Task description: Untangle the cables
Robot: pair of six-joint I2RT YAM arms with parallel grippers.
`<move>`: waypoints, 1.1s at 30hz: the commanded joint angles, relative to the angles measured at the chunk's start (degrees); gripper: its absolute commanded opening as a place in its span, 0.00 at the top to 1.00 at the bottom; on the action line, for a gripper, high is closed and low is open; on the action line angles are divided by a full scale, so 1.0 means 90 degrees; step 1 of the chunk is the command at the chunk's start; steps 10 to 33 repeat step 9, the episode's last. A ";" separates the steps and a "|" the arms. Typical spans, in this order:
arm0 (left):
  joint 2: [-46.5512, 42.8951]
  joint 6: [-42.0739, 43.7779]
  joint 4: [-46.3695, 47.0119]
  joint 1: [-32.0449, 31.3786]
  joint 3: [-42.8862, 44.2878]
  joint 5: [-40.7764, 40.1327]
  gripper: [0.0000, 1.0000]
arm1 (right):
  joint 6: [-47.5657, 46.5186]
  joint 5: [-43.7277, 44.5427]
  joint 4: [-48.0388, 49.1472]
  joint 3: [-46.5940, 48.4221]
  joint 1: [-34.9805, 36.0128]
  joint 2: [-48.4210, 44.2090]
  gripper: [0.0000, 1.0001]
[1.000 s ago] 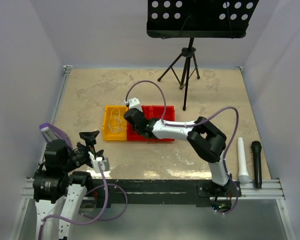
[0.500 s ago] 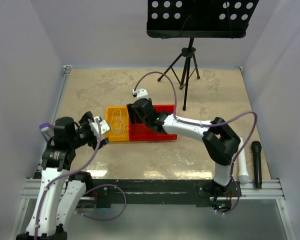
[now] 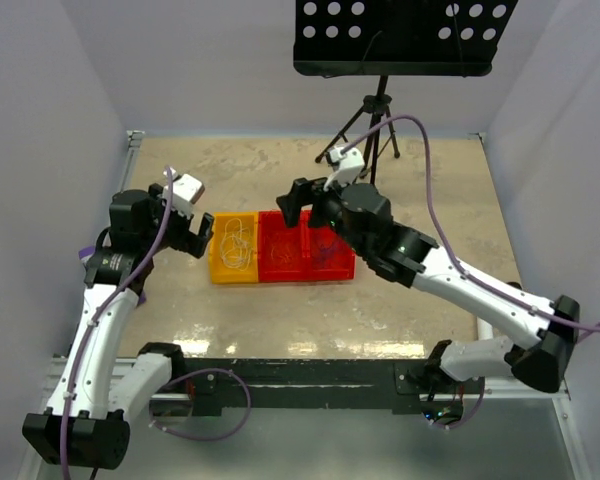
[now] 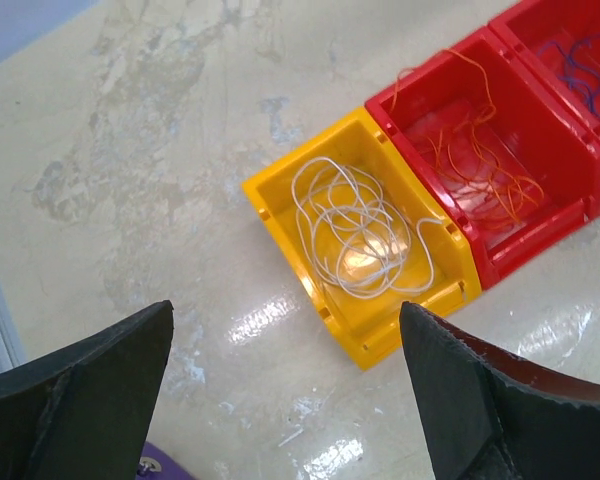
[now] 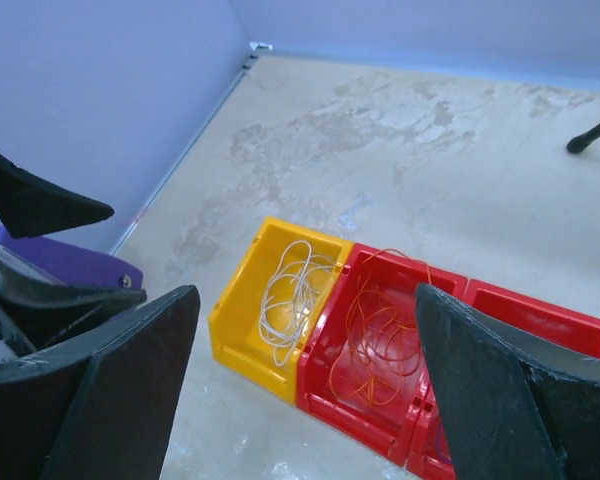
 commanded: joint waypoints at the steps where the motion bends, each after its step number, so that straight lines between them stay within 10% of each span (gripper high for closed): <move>1: -0.0009 -0.0633 0.0630 0.0040 0.0089 -0.0549 0.00 | 0.0093 0.0331 -0.0012 -0.0558 -0.0195 -0.0865 0.04; 9: 0.0900 -0.0857 0.1117 0.0060 0.0002 -0.1408 0.00 | 0.0230 -0.0352 0.0027 -0.0617 -0.1406 -0.1023 0.01; 33: 0.0900 -0.0857 0.1117 0.0060 0.0002 -0.1408 0.00 | 0.0230 -0.0352 0.0027 -0.0617 -0.1406 -0.1023 0.01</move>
